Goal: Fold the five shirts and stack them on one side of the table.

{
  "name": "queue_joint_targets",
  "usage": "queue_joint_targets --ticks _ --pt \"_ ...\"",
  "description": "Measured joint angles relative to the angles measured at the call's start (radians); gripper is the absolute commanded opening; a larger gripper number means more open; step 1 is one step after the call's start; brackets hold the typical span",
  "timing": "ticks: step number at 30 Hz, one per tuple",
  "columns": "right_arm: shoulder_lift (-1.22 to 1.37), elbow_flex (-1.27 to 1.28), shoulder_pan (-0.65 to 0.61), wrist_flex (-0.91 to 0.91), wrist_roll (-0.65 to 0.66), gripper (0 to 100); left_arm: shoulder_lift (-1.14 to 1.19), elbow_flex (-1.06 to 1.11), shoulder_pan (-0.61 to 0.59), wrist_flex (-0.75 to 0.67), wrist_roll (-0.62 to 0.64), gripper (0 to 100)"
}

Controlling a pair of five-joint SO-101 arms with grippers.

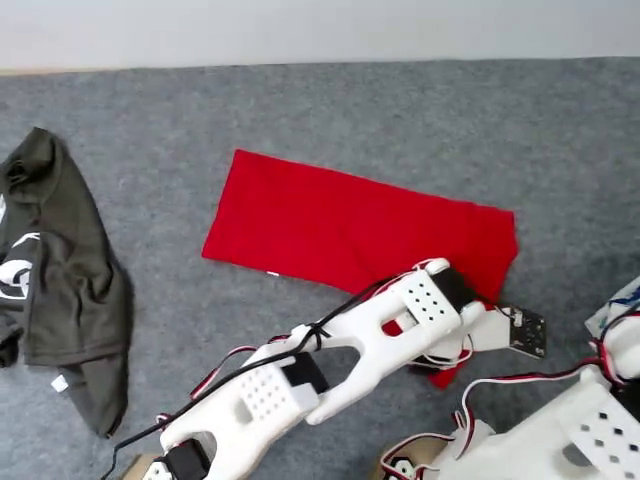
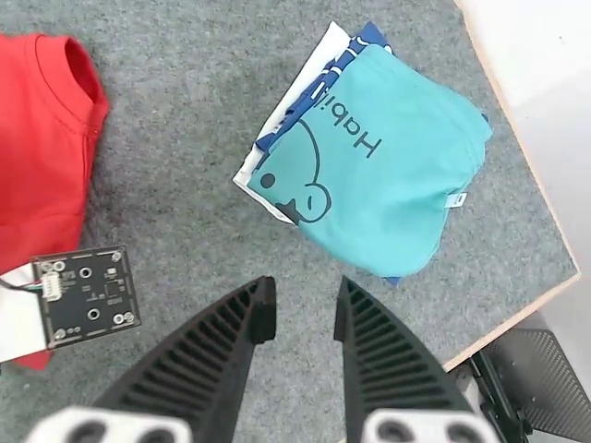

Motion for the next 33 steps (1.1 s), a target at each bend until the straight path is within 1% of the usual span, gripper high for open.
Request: queue_joint_targets --ticks 7,12,16,25,29,33 --pt "0.000 0.000 0.000 0.000 0.000 10.8 0.146 -0.302 0.000 0.149 0.054 0" --pt "0.000 0.000 0.000 0.000 0.000 10.8 0.161 -0.466 -0.048 0.150 0.061 0" --pt "0.000 0.000 0.000 0.000 0.000 10.8 0.161 -0.525 -0.068 0.150 0.057 0" --pt "0.000 0.000 -0.003 0.000 0.000 10.8 0.161 -0.542 -0.140 0.150 0.057 0" --pt "0.000 0.000 -0.049 0.000 0.000 10.8 0.161 -0.597 -0.155 0.150 0.058 0" --pt "0.000 0.002 -0.086 0.000 0.000 10.8 0.155 -0.631 -0.143 0.150 0.064 0"
